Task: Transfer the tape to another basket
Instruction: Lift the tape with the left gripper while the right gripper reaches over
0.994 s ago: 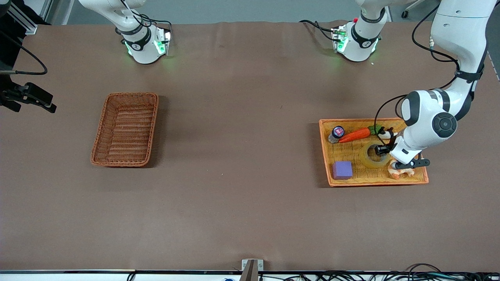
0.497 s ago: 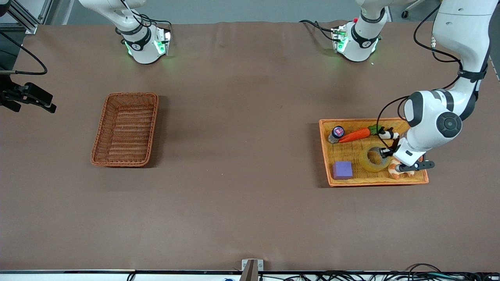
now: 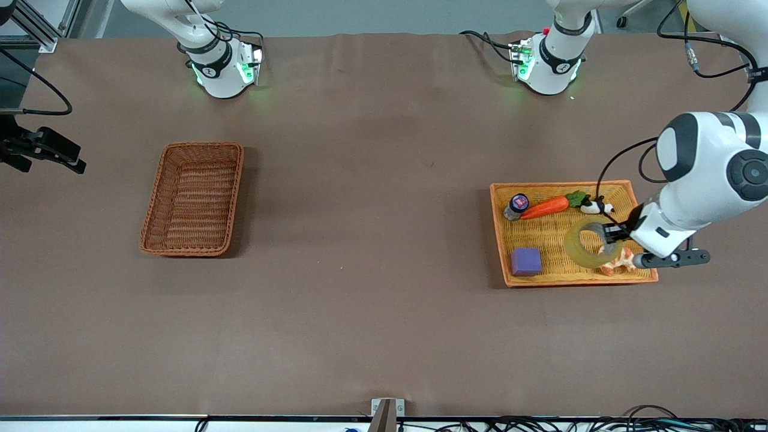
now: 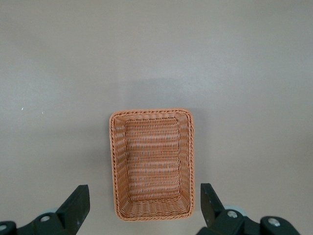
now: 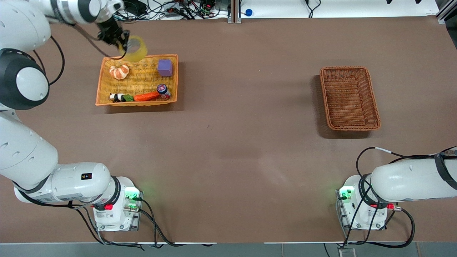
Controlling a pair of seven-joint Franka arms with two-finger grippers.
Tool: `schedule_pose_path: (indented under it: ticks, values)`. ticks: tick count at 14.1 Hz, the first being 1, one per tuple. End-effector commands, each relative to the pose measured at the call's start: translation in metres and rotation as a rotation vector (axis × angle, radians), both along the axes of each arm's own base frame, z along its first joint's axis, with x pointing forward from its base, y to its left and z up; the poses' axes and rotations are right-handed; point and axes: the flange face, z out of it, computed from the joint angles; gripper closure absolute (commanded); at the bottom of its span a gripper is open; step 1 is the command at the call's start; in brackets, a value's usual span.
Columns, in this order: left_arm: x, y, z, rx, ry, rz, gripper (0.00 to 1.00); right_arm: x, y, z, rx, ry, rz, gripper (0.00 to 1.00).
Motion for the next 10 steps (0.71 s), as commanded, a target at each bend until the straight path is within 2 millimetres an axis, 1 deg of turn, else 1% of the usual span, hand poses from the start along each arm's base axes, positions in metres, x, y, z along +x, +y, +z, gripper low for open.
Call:
schedule_pose_path:
  ticks: [1, 3, 5, 6, 7, 8, 10]
  values:
    - [-0.002, -0.091, 0.018, -0.03, 0.0, -0.019, 1.0, 0.002, -0.002, 0.0, 0.024, -0.005, 0.005, 0.0]
    - [-0.016, -0.176, 0.012, -0.042, 0.007, 0.011, 1.0, 0.002, -0.002, -0.001, 0.024, -0.003, 0.005, 0.0]
    - [-0.033, -0.262, -0.006, -0.053, 0.025, 0.039, 1.0, 0.002, -0.001, -0.001, 0.024, -0.003, 0.007, 0.0]
    - [-0.039, -0.297, -0.018, -0.06, 0.04, 0.057, 1.0, 0.002, -0.001, -0.001, 0.024, -0.005, 0.008, 0.0]
    - [-0.043, -0.327, -0.037, -0.064, 0.06, 0.085, 1.0, 0.003, -0.001, -0.001, 0.024, -0.003, 0.007, 0.0]
    - [-0.049, -0.36, -0.05, -0.076, 0.069, 0.103, 1.0, 0.003, -0.001, -0.002, 0.024, -0.002, 0.007, 0.0]
    - [-0.065, -0.416, -0.075, -0.094, 0.086, 0.151, 0.99, 0.004, -0.001, -0.003, 0.024, -0.003, 0.007, 0.0]
